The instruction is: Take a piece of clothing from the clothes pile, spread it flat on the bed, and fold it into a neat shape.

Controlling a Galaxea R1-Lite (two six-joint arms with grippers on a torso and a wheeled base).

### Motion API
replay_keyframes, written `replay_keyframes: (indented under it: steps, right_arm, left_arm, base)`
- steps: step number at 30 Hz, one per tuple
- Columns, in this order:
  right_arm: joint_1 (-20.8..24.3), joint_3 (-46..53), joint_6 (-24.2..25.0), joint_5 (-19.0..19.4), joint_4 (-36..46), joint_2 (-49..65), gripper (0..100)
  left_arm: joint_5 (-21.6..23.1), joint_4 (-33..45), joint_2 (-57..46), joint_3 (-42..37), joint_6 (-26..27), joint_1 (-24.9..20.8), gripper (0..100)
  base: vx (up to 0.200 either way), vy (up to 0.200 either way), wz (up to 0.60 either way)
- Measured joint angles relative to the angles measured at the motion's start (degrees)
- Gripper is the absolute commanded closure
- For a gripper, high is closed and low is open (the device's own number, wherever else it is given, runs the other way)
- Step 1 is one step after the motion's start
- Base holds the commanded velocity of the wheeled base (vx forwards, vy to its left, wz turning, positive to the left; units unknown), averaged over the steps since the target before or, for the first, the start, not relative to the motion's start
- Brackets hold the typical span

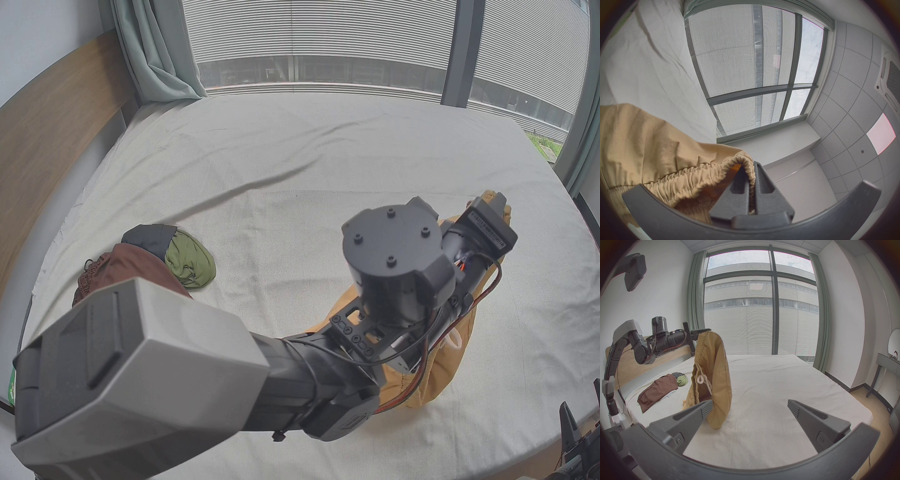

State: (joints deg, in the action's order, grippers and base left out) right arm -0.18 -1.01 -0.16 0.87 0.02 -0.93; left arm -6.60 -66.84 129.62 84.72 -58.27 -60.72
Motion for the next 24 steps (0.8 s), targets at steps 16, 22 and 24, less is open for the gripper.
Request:
replay_keyframes:
  steps: [16,22,24]
  right_arm:
    - [0.0,0.0,0.09,0.0,0.0,0.0,0]
    - [0.0,0.0,0.09,0.0,0.0,0.0,0]
    - [0.02,0.0,0.09,0.0,0.0,0.0,0]
  left_arm:
    - [-2.46,7.25,-8.07,4.19,-3.47,-0.55,100]
    - [-1.66,6.38,-11.68,-4.79,-3.74,3.45,100]
    - [-0.68,5.32,-12.73,-8.44,-3.72,4.78,100]
  base:
    - [0.0,0.0,0.0]
    - [0.0,0.0,0.0]
    - [0.0,0.0,0.0]
